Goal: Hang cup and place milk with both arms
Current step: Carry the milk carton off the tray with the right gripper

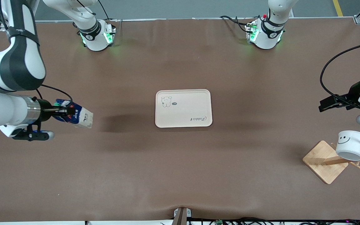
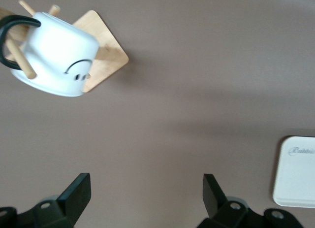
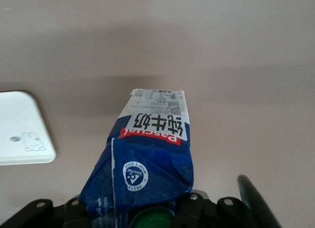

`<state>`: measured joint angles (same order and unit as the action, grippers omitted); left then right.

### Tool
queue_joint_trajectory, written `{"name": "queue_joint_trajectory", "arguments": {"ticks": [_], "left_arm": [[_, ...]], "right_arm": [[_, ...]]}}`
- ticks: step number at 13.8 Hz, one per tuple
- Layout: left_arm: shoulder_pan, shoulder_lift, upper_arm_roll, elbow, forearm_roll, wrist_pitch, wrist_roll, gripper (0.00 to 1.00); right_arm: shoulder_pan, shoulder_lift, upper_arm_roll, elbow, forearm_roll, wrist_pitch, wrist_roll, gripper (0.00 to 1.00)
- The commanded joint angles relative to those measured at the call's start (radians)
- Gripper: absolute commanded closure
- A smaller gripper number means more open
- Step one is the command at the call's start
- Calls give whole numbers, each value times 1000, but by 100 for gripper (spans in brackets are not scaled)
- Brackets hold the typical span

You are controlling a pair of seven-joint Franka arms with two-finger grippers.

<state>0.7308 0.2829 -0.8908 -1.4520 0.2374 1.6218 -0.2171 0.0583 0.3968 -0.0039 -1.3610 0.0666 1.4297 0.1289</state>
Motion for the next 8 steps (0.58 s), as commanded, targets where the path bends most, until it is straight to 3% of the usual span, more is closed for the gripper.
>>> {"name": "queue_joint_trajectory", "arguments": {"ticks": [1, 4, 8], "left_arm": [[5, -24, -19, 15, 29, -14, -1, 0], [7, -25, -19, 27, 20, -40, -2, 0], [2, -53, -33, 29, 14, -48, -1, 0]], "right_arm": [[-57, -145, 21, -246, -74, 131, -40, 100], [-152, -219, 21, -467, -74, 312, -175, 100], [-186, -223, 21, -619, -74, 452, -247, 100]]}}
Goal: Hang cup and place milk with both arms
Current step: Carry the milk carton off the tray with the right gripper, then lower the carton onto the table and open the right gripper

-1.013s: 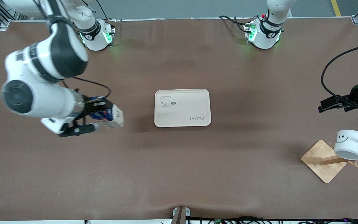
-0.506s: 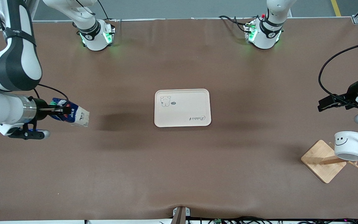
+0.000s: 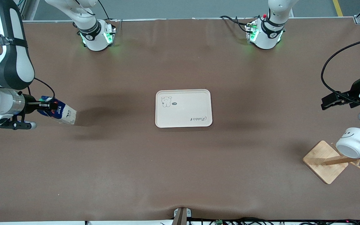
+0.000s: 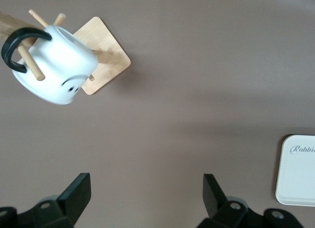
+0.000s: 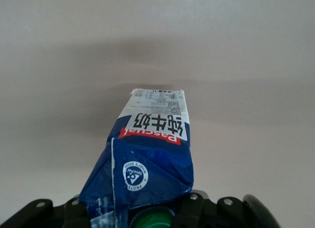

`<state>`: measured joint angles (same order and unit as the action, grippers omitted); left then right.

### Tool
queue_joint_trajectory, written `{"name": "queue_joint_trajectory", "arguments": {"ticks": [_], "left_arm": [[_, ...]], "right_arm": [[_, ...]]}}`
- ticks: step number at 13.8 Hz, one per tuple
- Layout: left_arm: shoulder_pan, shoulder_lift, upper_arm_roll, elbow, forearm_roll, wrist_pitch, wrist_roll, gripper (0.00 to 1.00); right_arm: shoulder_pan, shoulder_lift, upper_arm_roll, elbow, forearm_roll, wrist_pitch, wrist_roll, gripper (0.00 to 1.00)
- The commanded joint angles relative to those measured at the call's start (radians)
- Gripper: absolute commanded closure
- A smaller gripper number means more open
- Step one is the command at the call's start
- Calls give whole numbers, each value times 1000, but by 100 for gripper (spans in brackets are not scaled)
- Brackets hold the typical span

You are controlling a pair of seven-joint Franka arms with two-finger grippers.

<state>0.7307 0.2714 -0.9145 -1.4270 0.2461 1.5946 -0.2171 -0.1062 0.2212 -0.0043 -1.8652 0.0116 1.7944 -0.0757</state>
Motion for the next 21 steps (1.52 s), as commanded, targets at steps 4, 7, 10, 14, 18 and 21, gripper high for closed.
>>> {"name": "queue_joint_trajectory", "arguments": {"ticks": [4, 7, 10, 14, 18, 21], "left_arm": [[-184, -109, 135, 3, -5, -25, -13, 0], [-397, -158, 380, 2, -79, -57, -10, 0], [-586, -195, 586, -3, -91, -94, 4, 0], [-675, -231, 695, -21, -112, -116, 15, 0], [-758, -282, 844, -73, -183, -97, 97, 0], [-751, -350, 845, -187, -192, -7, 104, 0]], "right_arm": [[-40, -48, 21, -212, -19, 183, -79, 100], [-53, -45, 21, -219, -19, 189, -79, 100], [-53, -40, 21, -229, -19, 200, -79, 76], [-52, -34, 23, -210, -18, 198, -76, 0], [-50, -34, 23, -195, -18, 189, -78, 0], [-47, -34, 23, -192, -18, 183, -76, 0]]}}
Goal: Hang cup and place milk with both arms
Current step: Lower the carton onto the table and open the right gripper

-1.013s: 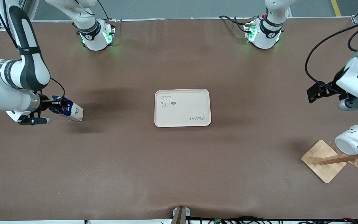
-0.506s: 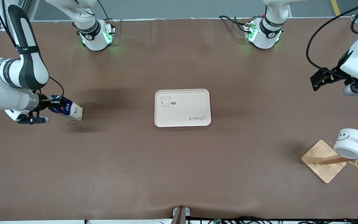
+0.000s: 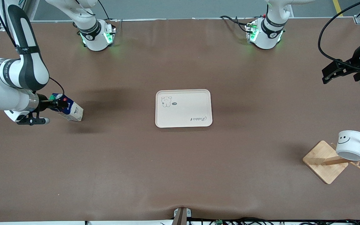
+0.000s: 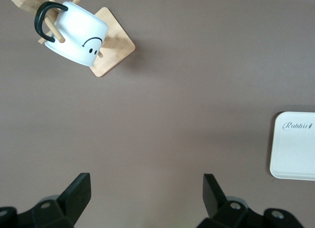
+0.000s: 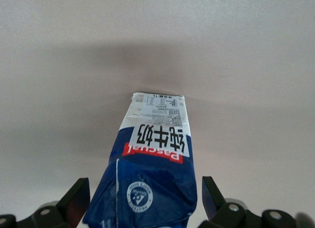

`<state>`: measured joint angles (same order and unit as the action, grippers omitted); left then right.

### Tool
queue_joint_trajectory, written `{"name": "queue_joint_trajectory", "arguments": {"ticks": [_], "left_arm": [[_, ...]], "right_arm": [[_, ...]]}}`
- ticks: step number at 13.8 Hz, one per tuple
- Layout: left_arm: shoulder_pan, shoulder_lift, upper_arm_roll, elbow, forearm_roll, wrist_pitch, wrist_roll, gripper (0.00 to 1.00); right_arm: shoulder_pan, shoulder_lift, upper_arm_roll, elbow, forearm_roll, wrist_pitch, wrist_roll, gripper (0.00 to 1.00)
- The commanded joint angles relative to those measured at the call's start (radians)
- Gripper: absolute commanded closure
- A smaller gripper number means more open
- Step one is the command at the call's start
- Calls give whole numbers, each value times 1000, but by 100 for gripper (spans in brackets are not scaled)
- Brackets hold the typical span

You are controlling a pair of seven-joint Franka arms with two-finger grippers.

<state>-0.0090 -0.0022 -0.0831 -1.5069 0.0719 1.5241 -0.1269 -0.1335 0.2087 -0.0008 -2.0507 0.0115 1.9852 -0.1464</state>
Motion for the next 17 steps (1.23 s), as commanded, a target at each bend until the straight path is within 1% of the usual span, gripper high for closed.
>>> {"name": "queue_joint_trajectory", "arguments": {"ticks": [1, 4, 6, 9, 10, 11, 13, 14, 15, 16, 17], "left_arm": [[-9, -73, 14, -102, -20, 61, 18, 0], [-8, -65, 14, -84, -23, 56, 18, 0], [-8, -62, 14, -82, -23, 53, 16, 0], [-9, -47, 14, -62, -20, 19, 15, 0], [-8, -39, 14, -53, -20, 4, 16, 0], [-9, -33, 14, -47, -20, -2, 20, 0], [-9, -35, 14, -49, -18, -7, 18, 0], [-9, -35, 14, -49, -18, -9, 21, 0], [-9, -35, 14, -49, -18, -9, 20, 0], [-9, -35, 14, -49, -20, -9, 20, 0], [-11, -35, 14, -50, -18, -10, 20, 0]], "right_arm": [[-20, -22, 19, 0, -18, -12, -5, 0], [-17, -22, 21, 29, -18, -46, -5, 0], [-15, -20, 24, 70, -18, -89, -5, 0], [11, -9, 25, 183, -10, -164, -4, 0], [9, 21, 25, 258, -5, -195, -7, 0], [12, 47, 25, 362, -5, -263, -7, 0], [20, 119, 25, 588, -8, -443, -2, 0], [22, 147, 25, 681, -16, -518, -2, 0], [23, 158, 24, 752, -21, -567, 2, 0], [22, 155, 22, 794, -24, -589, 2, 0], [25, 144, 21, 802, -24, -594, 5, 0]]}}
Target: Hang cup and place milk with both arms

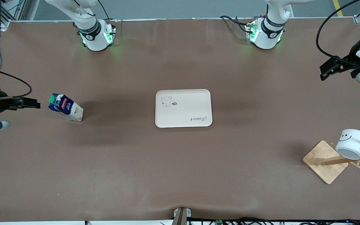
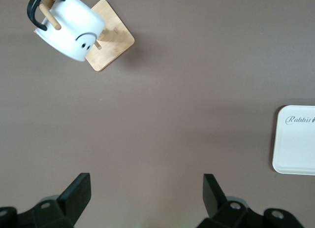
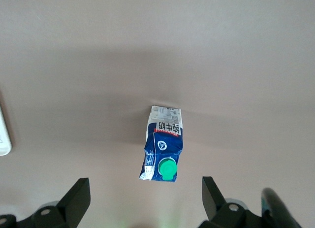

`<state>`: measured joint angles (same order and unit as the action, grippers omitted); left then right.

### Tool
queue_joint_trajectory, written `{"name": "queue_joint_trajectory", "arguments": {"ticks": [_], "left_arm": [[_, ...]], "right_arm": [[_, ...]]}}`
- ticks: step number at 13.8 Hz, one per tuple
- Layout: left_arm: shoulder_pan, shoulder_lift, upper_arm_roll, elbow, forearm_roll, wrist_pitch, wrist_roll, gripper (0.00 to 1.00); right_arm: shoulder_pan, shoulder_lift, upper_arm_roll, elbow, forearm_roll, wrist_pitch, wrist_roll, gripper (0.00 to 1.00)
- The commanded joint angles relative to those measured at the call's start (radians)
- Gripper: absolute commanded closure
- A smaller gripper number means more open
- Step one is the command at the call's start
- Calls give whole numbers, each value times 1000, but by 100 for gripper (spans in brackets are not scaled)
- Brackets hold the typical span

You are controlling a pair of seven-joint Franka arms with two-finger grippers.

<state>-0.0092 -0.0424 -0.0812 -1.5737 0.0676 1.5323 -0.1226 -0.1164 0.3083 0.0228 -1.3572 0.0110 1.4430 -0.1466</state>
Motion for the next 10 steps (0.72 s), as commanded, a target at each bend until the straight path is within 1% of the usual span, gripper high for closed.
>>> {"name": "queue_joint_trajectory", "arguments": {"ticks": [1, 3, 6, 8, 10], "left_arm": [[-11, 4, 11, 17, -14, -18, 17, 0], [-11, 3, 9, 17, -14, -32, 17, 0], [-15, 1, 3, 17, -14, -50, 18, 0], [-17, -1, 0, 17, -18, -67, 20, 0], [-14, -5, 0, 14, -44, -69, 23, 0]], "right_arm": [[0, 7, -4, 104, -11, -67, 2, 0], [-17, -73, -1, 82, 24, -136, 7, 0], [-3, -190, 3, 55, 26, -216, 5, 0], [41, -256, 2, 9, -2, -211, 10, 0], [41, -319, 2, -86, -8, -170, 16, 0]]}}
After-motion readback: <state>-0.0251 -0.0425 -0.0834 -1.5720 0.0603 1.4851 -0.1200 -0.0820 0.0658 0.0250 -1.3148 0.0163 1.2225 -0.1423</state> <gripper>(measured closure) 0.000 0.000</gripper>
